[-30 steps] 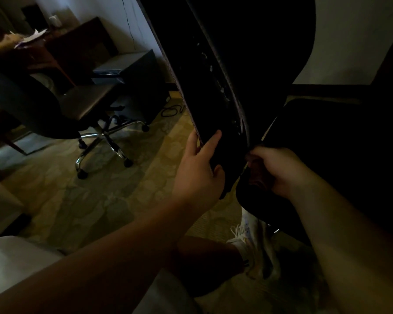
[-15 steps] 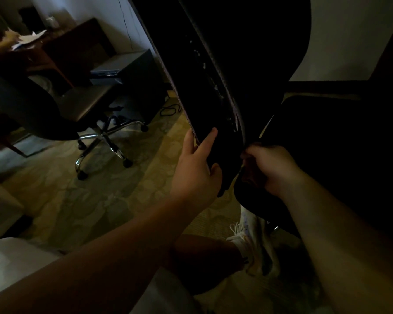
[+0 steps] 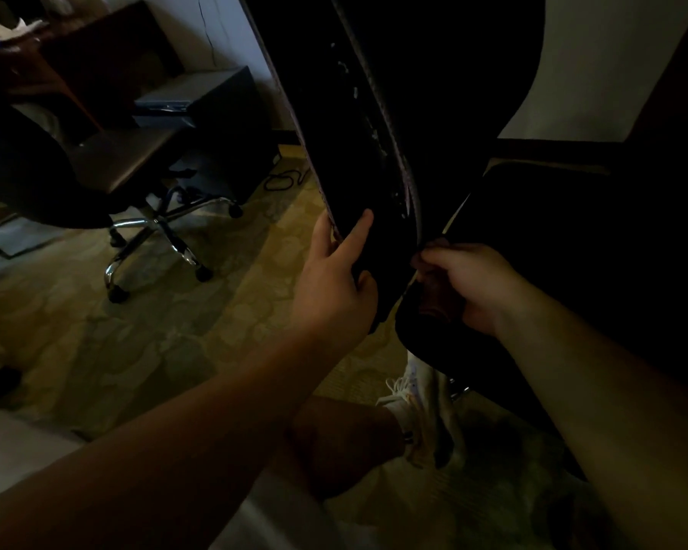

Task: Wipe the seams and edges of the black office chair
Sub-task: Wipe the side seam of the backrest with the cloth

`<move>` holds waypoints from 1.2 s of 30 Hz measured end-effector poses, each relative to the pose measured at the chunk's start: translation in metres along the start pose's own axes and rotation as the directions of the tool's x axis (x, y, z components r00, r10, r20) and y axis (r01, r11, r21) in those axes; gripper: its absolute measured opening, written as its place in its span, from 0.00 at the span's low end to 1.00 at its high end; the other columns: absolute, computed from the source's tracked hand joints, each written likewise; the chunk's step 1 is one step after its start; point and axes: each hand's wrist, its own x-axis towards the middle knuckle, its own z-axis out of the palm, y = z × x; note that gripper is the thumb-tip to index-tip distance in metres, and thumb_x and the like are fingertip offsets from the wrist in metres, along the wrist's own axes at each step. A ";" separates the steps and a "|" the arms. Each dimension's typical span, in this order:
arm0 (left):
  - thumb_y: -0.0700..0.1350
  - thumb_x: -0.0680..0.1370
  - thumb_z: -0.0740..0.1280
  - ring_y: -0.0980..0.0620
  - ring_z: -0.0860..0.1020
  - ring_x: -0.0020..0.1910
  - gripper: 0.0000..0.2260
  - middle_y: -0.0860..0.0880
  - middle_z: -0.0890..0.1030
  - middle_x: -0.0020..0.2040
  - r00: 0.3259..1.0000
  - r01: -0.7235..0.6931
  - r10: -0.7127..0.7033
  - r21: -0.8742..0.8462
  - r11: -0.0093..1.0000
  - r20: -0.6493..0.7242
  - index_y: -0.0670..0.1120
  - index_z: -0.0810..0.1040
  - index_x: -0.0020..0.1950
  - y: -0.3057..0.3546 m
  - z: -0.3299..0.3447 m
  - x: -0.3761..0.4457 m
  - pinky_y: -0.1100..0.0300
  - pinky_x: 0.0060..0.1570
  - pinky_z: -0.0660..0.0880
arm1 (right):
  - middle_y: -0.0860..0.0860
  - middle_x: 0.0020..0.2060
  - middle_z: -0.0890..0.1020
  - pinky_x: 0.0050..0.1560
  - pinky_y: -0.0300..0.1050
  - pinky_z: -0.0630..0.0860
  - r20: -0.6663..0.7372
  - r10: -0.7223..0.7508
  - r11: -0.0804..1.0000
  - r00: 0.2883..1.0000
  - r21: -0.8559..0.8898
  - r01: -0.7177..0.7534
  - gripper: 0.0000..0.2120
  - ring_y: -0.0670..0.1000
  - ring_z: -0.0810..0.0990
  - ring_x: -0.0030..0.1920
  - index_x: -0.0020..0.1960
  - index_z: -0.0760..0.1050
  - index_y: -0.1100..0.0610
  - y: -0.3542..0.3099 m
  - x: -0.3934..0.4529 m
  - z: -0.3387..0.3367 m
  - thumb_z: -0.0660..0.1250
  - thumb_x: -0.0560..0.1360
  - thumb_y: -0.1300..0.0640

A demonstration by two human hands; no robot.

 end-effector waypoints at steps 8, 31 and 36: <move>0.35 0.79 0.64 0.58 0.57 0.78 0.29 0.55 0.57 0.81 0.999 0.035 -0.034 -0.081 0.996 0.005 0.50 0.66 0.80 -0.008 -0.016 0.015 0.79 0.67 0.57 | 0.53 0.33 0.80 0.23 0.36 0.73 -0.021 -0.002 0.999 1.000 0.044 0.003 0.09 0.47 0.79 0.26 0.41 0.78 0.57 0.000 -0.009 0.023 0.65 0.79 0.61; 0.35 0.77 0.68 0.66 0.62 0.74 0.27 0.65 0.64 0.75 0.997 0.050 -0.028 -0.370 0.928 0.066 0.54 0.74 0.74 -0.055 -0.043 0.005 0.68 0.68 0.64 | 0.52 0.35 0.82 0.38 0.50 0.80 -0.147 0.031 0.976 0.989 0.216 0.002 0.08 0.51 0.81 0.34 0.40 0.79 0.55 0.042 -0.032 0.071 0.67 0.77 0.62; 0.37 0.78 0.69 0.63 0.63 0.76 0.25 0.61 0.65 0.77 0.997 0.045 -0.019 -0.373 0.927 0.074 0.53 0.74 0.74 -0.059 -0.041 0.006 0.74 0.64 0.62 | 0.53 0.37 0.81 0.38 0.46 0.77 -0.278 0.004 0.965 0.960 0.252 0.069 0.09 0.51 0.79 0.36 0.40 0.77 0.54 0.047 -0.036 0.075 0.66 0.77 0.63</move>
